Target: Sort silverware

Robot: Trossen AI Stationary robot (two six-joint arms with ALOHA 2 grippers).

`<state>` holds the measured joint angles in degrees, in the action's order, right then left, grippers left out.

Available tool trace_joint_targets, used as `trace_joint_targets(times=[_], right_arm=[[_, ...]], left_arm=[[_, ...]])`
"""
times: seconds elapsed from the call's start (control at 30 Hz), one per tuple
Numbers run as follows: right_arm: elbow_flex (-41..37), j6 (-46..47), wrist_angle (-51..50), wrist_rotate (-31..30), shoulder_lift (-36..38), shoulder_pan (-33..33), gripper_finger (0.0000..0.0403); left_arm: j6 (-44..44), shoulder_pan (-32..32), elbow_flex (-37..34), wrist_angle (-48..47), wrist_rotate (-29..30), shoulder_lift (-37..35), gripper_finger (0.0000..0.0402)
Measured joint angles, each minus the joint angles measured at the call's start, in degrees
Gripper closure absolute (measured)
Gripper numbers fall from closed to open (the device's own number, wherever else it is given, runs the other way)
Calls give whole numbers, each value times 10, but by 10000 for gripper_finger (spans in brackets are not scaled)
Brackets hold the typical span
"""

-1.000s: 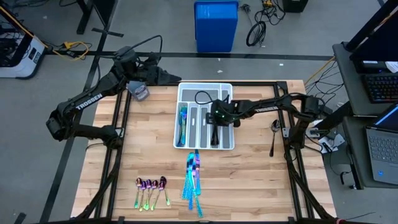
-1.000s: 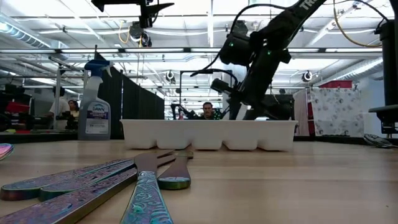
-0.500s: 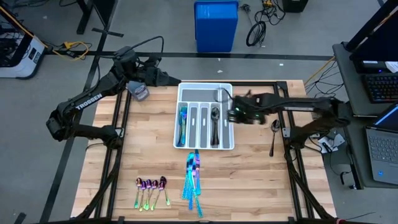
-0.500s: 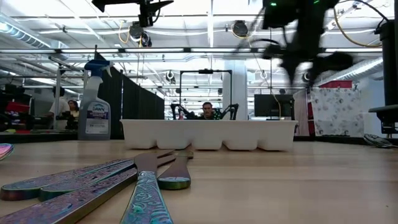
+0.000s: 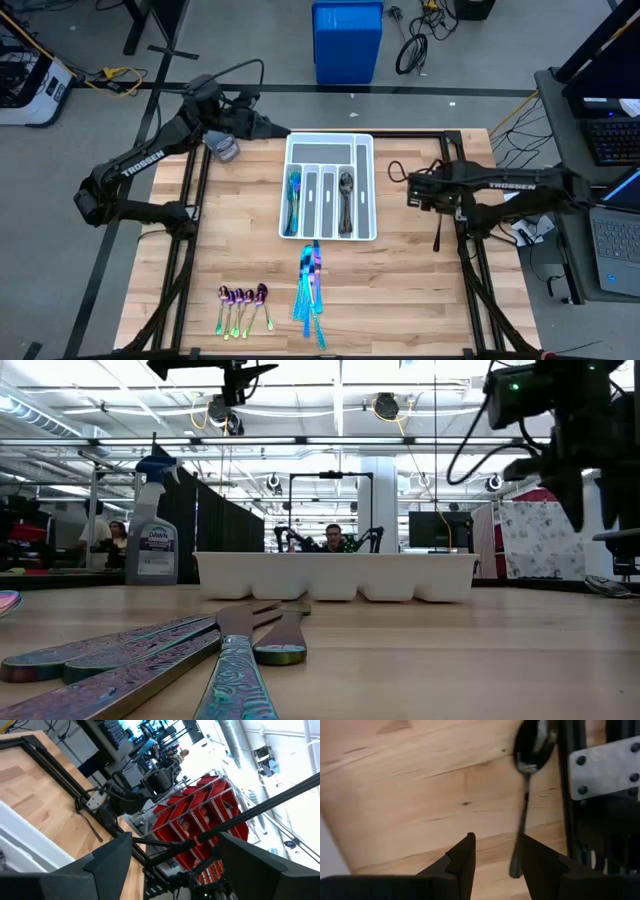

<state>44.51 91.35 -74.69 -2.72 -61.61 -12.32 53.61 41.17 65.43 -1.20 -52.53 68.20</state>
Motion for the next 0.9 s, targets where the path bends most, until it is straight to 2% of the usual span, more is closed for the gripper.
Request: trace_joint_targets(times=[0.27, 0.53, 0.6, 0.9], right_arm=[[-20, 9, -2, -3, 6, 0, 275], [-20, -45, 52, -4, 4, 0, 275], [-20, -80, 48, -7, -1, -2, 275], [-20, -359, 10, -17, -26, -60, 275]], left_arm=[[-17, 0, 0, -54, 18, 0, 124], [1, 0, 0, -55, 62, 0, 124], [4, 0, 0, -55, 70, 0, 124], [6, 0, 0, -54, 94, 0, 124]])
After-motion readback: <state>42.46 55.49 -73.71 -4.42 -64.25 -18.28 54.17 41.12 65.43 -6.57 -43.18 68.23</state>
